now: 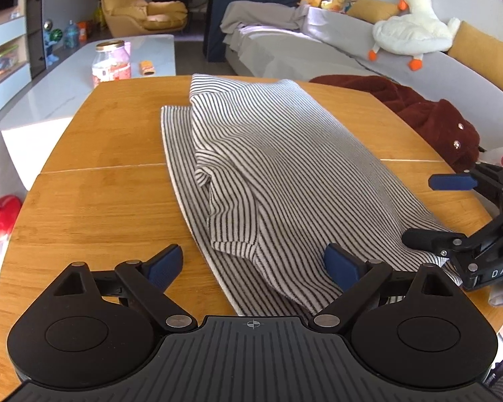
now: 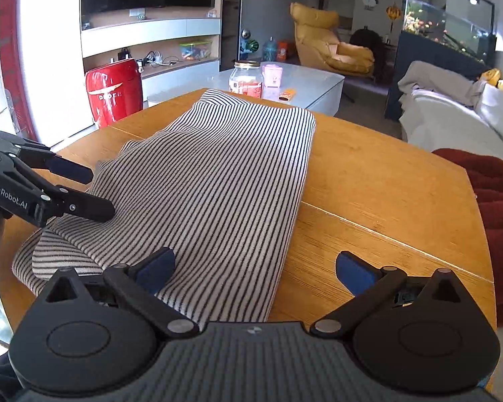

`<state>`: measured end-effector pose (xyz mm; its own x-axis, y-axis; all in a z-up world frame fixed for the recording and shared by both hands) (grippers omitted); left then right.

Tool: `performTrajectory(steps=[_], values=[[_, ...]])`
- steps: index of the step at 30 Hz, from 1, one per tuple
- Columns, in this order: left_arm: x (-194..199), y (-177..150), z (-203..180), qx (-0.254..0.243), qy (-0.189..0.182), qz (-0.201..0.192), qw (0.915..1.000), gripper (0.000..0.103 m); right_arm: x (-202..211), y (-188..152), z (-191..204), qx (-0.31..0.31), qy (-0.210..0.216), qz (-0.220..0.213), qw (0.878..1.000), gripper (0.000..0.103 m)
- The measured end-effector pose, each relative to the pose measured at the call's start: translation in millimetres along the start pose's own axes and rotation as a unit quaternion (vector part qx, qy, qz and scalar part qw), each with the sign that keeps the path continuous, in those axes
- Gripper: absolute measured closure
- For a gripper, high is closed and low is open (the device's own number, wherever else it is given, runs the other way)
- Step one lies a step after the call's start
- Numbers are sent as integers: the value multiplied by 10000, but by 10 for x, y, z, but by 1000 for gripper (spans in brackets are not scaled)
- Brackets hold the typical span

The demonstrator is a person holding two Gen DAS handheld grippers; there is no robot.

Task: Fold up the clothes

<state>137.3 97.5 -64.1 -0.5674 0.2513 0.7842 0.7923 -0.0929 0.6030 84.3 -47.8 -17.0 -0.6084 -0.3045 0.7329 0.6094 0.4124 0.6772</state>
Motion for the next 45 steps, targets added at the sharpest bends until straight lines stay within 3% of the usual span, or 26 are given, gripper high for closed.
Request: performTrajectory(steps=[2, 4, 6, 8, 12, 18, 22, 24, 31, 35, 38, 41, 43, 45], values=[[-3, -6, 4, 10, -1, -7, 10000, 7, 47, 58, 15, 231, -110, -28, 9997, 1], [3, -13, 11, -23, 32, -22, 10000, 6, 119, 122, 74, 582, -295, -169, 9977, 8], [17, -25, 15, -80, 80, -41, 9999, 5, 224, 162, 226, 934, -81, -300, 9951, 30], [27, -40, 15, -93, 97, -42, 9999, 4, 327, 181, 399, 1228, 287, -378, 9913, 34], [46, -77, 79, -39, 127, -8, 9999, 3, 443, 82, 795, 1789, 1181, -276, 9764, 31], [176, -70, 166, 2, 154, -85, 9998, 2, 265, -122, 1103, 2703, 1061, -114, 9568, 22], [280, -53, 218, 23, 164, -159, 9997, 3, 185, -82, 1132, 2676, 938, -136, 9589, 22], [332, -45, 244, 33, 169, -197, 9997, 3, 164, -40, 1102, 2509, 933, -82, 9635, 30], [517, -80, 243, -39, -118, -266, 9996, 1, -23, 197, 585, 1136, 1062, 179, 9877, 33], [472, -164, 25, -546, -314, -168, 9979, 1, -63, 274, 445, 472, 1459, 339, 9876, 33], [325, -233, -203, -1159, -196, -50, 9931, 1, -66, 278, 392, 278, 1611, 397, 9858, 33], [110, -275, -308, -1591, 344, 73, 9866, 1, -36, 255, 374, 275, 1632, 372, 9855, 33], [74, -225, -303, -1534, 459, 23, 9871, 0, 18, 221, 426, 601, 1467, 258, 9870, 33], [76, -158, -282, -1384, 469, -54, 9893, 0, 84, 181, 490, 993, 1266, 122, 9869, 25]])
Point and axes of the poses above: each gripper's, at about its wrist camera, not at the fingertips, and x roughly against the way its jaws point, z to its left, y to its top, the point moved 10 cm from there along -x, roughly the way its jaws point, and after that the axes turned 8 degrees about z, right-handed, at the moved point
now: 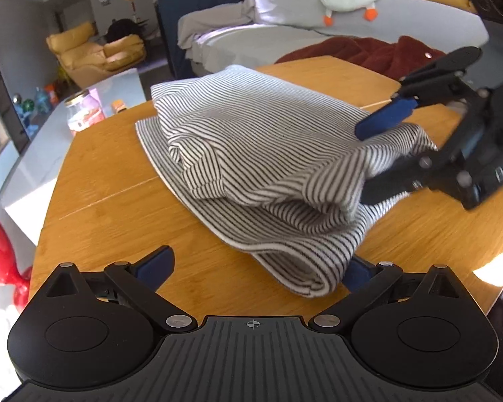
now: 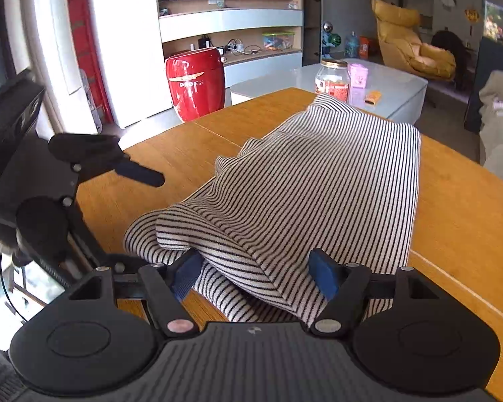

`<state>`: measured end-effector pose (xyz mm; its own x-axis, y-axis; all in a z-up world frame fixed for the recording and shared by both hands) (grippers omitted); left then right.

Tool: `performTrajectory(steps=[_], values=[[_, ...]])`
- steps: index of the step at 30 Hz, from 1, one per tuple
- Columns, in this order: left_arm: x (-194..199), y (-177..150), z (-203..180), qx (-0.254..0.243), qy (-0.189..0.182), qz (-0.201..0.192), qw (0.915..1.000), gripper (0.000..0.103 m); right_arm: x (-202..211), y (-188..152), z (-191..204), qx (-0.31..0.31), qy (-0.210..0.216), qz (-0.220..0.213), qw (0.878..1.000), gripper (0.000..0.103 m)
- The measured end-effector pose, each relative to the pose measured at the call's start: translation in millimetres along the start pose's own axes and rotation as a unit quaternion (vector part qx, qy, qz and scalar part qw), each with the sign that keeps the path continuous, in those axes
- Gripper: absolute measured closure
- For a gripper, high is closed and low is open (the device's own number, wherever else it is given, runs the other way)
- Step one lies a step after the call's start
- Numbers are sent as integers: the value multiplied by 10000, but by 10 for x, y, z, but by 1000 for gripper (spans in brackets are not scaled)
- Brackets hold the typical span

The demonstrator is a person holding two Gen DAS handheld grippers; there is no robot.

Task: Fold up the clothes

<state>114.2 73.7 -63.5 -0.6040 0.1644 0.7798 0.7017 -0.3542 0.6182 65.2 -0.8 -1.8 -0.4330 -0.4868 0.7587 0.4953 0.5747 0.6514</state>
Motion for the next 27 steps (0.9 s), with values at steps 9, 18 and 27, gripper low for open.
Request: performTrajectory(steps=[9, 18, 27], values=[[107, 255, 183, 819, -460, -199, 9954, 0, -167, -112, 218, 1904, -1281, -86, 9733, 18], [541, 450, 375, 1014, -991, -866, 9861, 0, -144, 114, 102, 1811, -1038, 304, 9775, 74], [8, 743, 571, 691, -705, -623, 9932, 2, 324, 237, 264, 2211, -352, 745, 9718, 78]])
Point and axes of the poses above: each gripper's, at about its wrist camera, not at the fingertips, and x roughly against the way its jaws point, z to its left, y to its top, the point moved 10 cm from there along -x, roughly the way its jaws point, and after that the axes turned 8 degrees about z, right-handed, at the moved point
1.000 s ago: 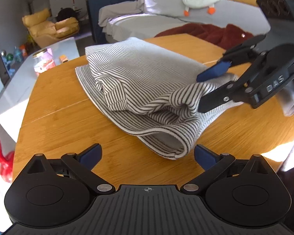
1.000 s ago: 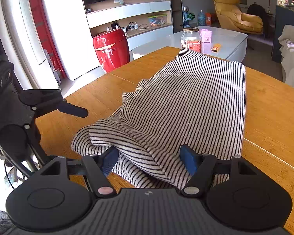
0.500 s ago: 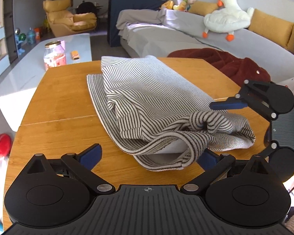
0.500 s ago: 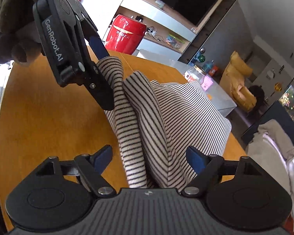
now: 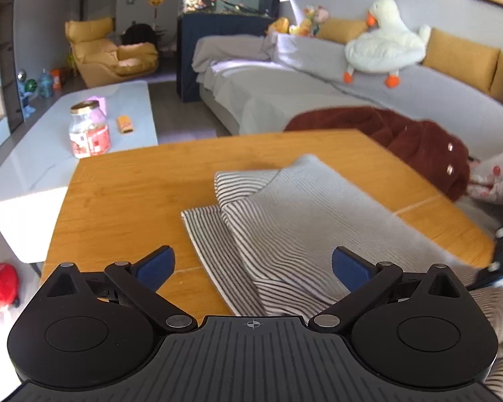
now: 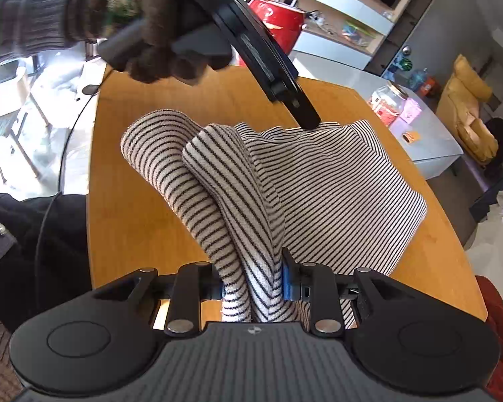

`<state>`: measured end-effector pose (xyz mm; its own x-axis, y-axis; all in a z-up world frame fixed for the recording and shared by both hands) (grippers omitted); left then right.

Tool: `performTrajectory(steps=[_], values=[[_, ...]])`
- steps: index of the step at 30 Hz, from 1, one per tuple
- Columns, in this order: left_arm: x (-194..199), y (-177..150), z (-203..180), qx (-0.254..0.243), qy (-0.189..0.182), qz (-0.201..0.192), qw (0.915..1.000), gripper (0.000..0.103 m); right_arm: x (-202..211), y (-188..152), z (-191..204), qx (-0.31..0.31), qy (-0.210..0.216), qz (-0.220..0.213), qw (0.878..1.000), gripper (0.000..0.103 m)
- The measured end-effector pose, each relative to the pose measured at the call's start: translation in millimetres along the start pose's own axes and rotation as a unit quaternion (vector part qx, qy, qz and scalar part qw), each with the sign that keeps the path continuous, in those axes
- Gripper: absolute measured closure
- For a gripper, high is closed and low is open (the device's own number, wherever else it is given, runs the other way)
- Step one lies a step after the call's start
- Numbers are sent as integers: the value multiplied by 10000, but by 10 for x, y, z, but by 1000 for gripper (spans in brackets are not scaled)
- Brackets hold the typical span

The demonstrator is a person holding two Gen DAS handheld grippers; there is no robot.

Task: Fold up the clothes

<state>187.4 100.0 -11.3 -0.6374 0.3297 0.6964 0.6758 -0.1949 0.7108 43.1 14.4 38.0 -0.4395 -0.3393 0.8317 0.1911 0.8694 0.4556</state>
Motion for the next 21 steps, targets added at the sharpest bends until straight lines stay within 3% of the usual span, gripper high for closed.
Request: performTrajectory(steps=[7, 11, 17, 21], values=[[-394, -165, 50, -231, -350, 505, 9978, 1, 487, 383, -318, 428, 316, -111, 9985, 82], [-436, -267, 130, -136, -560, 684, 9960, 12, 665, 587, -517, 638, 525, -165, 9964, 82], [-79, -258, 384, 151, -499, 462, 9976, 11, -480, 500, -809, 491, 1124, 189, 9923, 81], [305, -69, 463, 369, -544, -33, 9978, 8, -852, 457, -876, 333, 1474, 206, 9883, 75]])
Point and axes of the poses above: each gripper's, at about its wrist camera, not at the fingertips, and x roughly against the way its jaws point, z to its left, y to its top, the point moved 10 cm from there along -x, roughly the way its jaws point, and after that the axes turned 8 degrees about z, right-handed, at the moved point
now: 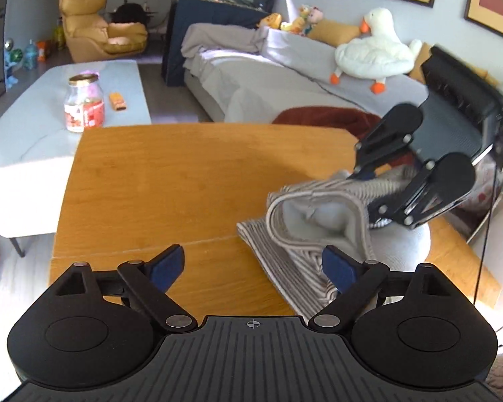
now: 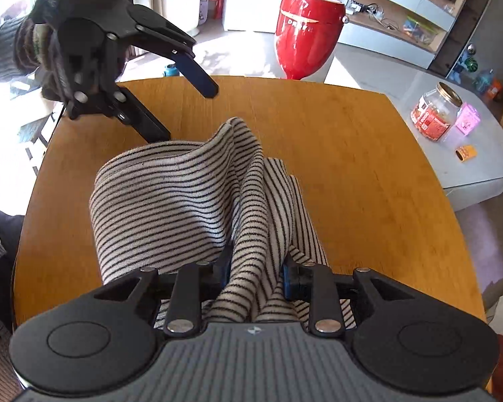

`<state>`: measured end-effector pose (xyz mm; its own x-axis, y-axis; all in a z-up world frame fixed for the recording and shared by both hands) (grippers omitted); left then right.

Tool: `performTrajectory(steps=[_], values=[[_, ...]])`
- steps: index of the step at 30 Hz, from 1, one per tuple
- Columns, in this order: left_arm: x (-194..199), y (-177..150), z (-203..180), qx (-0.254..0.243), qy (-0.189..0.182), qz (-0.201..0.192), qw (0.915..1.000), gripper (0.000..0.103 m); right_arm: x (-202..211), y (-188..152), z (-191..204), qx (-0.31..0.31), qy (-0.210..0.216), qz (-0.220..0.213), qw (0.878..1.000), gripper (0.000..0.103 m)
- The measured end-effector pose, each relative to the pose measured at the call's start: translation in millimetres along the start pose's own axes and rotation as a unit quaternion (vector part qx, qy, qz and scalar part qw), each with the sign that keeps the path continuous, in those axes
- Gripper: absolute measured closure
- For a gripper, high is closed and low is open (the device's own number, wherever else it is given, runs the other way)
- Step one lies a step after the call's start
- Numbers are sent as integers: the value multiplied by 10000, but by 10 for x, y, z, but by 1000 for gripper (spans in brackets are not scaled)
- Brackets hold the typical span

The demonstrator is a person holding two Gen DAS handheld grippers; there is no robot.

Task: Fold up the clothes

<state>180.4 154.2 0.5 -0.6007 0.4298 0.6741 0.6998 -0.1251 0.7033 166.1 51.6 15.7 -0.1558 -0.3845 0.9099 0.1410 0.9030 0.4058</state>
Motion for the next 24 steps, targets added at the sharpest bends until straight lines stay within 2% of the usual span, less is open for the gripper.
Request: performTrajectory(steps=[2, 5, 7, 9, 10, 12, 15, 18, 21, 24], values=[[123, 116, -101, 5, -192, -233, 9995, 8, 40, 21, -73, -171, 71, -133, 9997, 74], [160, 263, -410, -155, -723, -448, 9963, 8, 81, -4, -104, -164, -76, -182, 9997, 68], [53, 285, -662, -345, -1086, -394, 9927, 8, 113, -16, -119, -223, -237, -191, 9993, 59], [-136, 255, -880, -574, -1315, -240, 9894, 8, 204, -20, -171, -416, -433, -240, 9979, 40], [-253, 222, -954, -718, -1261, -142, 9893, 8, 277, -33, -207, -528, -542, -287, 9967, 35], [-479, 180, -993, -890, -997, 31, 9910, 9, 427, -61, -280, -753, -761, -381, 9935, 19], [-740, 189, -826, -706, -582, 190, 9956, 11, 597, -143, -372, -1043, -1064, -497, 9876, 2], [-882, 190, -558, -293, -184, 313, 9989, 12, 707, -266, -443, -1284, -1342, -586, 9809, 0], [-928, 164, -392, 4, -131, 369, 9992, 10, 820, -393, -514, -1522, -1617, -674, 9727, 0], [-930, 137, -314, 15, 48, 356, 9994, 9, 740, -557, -679, -2042, -1924, -618, 9578, 0]])
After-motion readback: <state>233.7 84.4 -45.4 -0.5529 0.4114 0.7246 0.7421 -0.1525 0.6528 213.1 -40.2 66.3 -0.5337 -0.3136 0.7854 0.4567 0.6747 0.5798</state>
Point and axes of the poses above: each gripper's, at about its wrist camera, not at the fingertips, and x roughly against the way its jaws point, z to its left, y to its top, the point moved 10 cm from there along -x, roughly the way its jaws point, and after that the axes turned 8 degrees about z, right-handed, at the moved point
